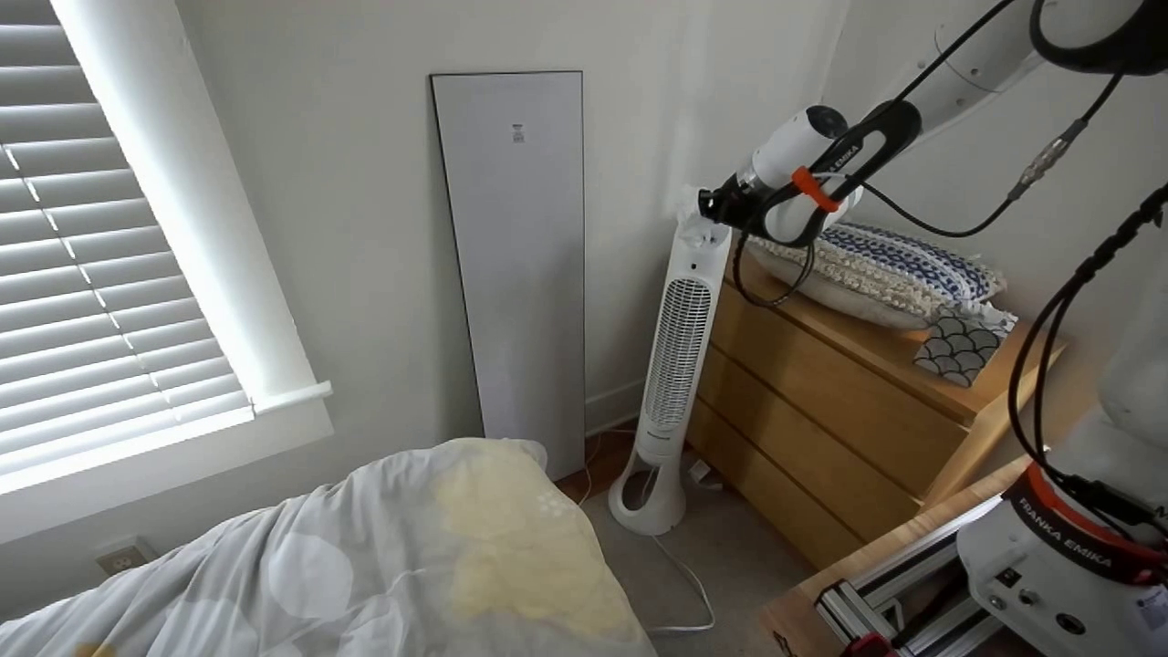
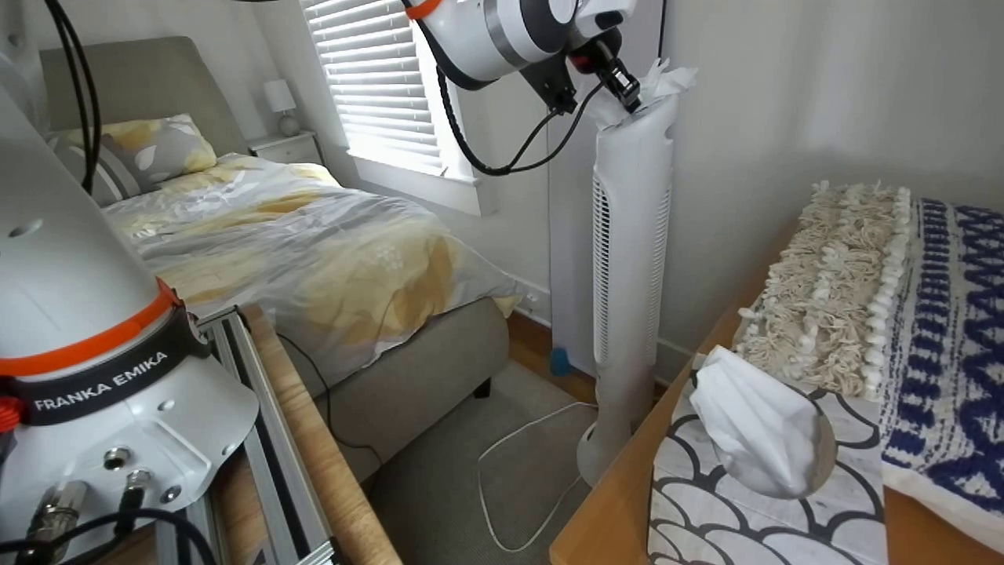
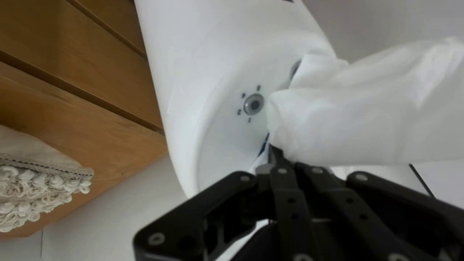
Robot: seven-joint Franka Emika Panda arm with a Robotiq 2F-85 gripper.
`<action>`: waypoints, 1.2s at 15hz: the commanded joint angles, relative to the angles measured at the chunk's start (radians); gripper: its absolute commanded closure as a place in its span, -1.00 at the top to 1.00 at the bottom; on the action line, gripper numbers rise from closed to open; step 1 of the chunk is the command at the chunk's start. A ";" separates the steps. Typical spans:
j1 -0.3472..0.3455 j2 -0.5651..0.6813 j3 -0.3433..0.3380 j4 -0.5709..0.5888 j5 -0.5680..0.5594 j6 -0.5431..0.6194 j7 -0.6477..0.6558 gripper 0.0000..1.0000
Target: Pick up the white towel on the pillow and use it to wipe the combined fan and heater top before putting the towel back on the pillow
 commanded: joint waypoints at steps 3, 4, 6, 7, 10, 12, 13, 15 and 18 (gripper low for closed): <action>0.106 -0.008 -0.111 0.005 0.038 -0.099 0.061 -0.98; 0.137 -0.022 -0.141 0.002 0.039 -0.135 0.080 -0.98; 0.206 -0.049 -0.210 0.003 0.021 -0.226 0.134 -0.98; 0.234 -0.060 -0.235 0.005 0.008 -0.276 0.163 -0.98; 0.271 -0.082 -0.253 0.009 -0.003 -0.384 0.222 -0.98; 0.279 -0.088 -0.250 0.012 0.002 -0.420 0.245 -0.98; 0.287 -0.072 -0.266 0.020 -0.025 -0.370 0.264 -0.98; 0.283 -0.046 -0.272 0.030 -0.038 -0.288 0.269 -0.98; 0.301 0.012 -0.316 0.053 -0.066 -0.148 0.275 -0.98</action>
